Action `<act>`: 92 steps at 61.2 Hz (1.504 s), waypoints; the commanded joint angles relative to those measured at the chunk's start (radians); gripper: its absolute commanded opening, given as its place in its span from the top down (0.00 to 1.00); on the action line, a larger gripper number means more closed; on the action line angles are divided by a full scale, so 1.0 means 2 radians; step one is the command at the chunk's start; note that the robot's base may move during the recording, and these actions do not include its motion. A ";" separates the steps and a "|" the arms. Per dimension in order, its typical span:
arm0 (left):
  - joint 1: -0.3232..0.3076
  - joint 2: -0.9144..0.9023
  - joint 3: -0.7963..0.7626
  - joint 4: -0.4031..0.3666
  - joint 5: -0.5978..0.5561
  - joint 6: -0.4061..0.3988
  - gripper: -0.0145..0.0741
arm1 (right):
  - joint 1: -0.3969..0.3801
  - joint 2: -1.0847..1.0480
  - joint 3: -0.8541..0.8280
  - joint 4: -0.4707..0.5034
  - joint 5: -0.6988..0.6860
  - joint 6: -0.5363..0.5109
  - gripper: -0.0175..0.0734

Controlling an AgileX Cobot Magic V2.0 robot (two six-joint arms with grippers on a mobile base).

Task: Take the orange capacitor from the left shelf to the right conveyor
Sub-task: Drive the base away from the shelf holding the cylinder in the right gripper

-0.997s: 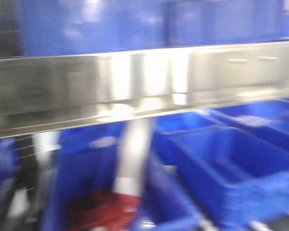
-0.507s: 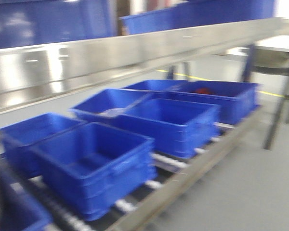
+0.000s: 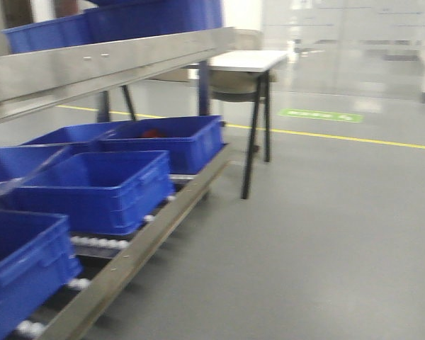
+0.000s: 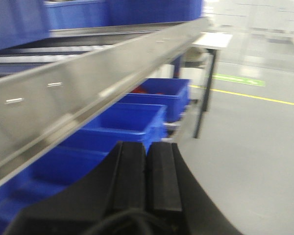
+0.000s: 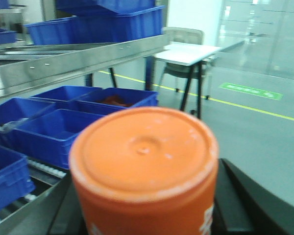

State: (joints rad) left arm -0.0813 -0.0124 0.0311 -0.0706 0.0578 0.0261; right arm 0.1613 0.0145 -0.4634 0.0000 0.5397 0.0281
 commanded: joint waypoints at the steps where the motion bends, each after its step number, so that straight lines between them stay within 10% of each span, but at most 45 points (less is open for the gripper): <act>1: 0.000 -0.006 -0.002 -0.002 -0.044 -0.001 0.98 | -0.004 0.008 -0.014 -0.003 -0.044 -0.003 0.67; 92: 0.000 -0.006 -0.002 -0.002 -0.044 -0.001 0.98 | -0.004 0.008 -0.014 -0.003 -0.044 -0.003 0.67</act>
State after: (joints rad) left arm -0.0813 -0.0124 0.0311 -0.0706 0.0578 0.0261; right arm 0.1613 0.0128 -0.4634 0.0000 0.5403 0.0281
